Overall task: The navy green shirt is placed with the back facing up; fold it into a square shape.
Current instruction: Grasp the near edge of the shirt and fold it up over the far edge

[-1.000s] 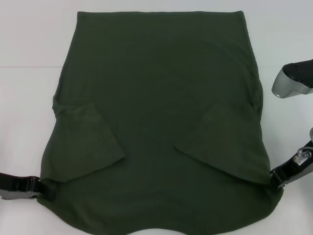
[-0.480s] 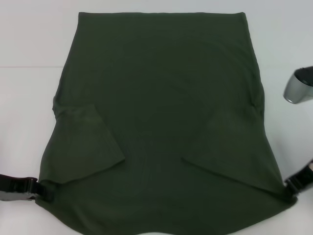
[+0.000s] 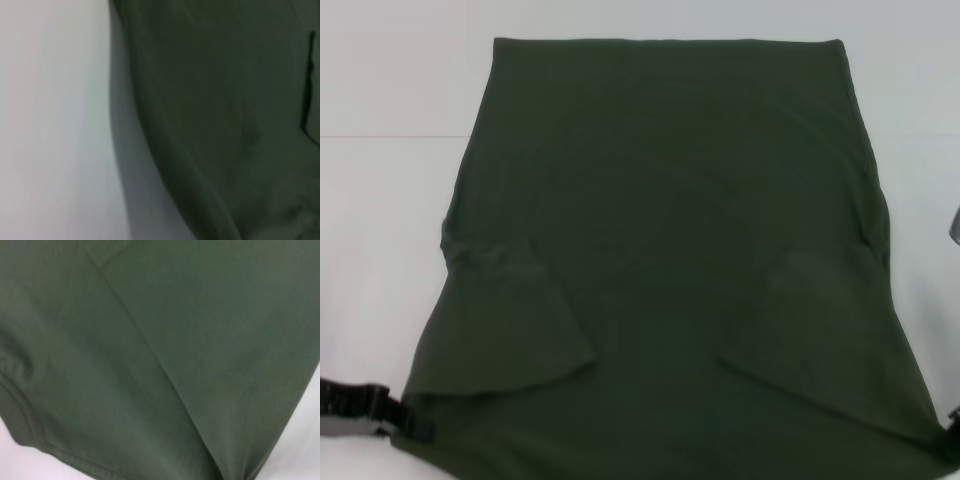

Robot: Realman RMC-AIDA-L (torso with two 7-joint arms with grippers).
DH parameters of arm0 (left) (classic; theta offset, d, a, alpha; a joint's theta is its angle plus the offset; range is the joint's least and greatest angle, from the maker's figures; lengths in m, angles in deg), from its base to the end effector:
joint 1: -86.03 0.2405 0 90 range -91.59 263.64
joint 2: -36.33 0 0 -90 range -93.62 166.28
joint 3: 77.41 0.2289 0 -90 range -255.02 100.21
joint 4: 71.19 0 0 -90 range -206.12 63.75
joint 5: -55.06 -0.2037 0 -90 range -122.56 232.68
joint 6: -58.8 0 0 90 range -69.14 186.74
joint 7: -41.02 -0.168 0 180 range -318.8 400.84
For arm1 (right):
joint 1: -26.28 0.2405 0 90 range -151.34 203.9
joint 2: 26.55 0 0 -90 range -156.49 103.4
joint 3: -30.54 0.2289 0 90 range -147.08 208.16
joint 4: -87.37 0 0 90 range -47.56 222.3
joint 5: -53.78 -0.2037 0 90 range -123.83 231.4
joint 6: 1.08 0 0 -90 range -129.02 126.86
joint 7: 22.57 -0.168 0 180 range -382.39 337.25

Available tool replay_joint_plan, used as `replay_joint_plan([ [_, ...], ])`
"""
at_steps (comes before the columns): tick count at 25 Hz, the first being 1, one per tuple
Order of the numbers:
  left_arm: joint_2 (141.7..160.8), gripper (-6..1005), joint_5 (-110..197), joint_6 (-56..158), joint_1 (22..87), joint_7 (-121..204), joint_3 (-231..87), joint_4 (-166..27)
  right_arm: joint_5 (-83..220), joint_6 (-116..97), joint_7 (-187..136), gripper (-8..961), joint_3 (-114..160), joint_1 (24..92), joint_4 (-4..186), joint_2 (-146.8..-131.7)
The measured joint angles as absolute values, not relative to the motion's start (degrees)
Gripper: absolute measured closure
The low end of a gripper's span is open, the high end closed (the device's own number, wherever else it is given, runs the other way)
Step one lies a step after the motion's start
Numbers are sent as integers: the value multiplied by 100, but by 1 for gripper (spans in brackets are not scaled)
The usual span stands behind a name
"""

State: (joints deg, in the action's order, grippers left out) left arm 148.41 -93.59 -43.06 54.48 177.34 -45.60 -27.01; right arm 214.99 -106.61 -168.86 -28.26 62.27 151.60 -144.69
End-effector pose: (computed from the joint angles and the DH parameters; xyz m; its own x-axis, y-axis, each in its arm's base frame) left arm -0.3013 0.2809 0.0438 0.1387 0.9883 0.0639 0.9898 -0.1361 -0.0431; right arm 0.2548 0.2991 0.0304 0.3233 -0.8958 0.3050 -0.8023 -0.4304 -0.4135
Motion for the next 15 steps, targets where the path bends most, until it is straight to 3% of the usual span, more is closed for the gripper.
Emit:
replay_joint_plan([
  [15, 14824, 960, -9503, -5793, 5581, 17768, -4159, -3235, 21521, -11461, -16260, 933, -2707, 5964, 15152, -14432],
])
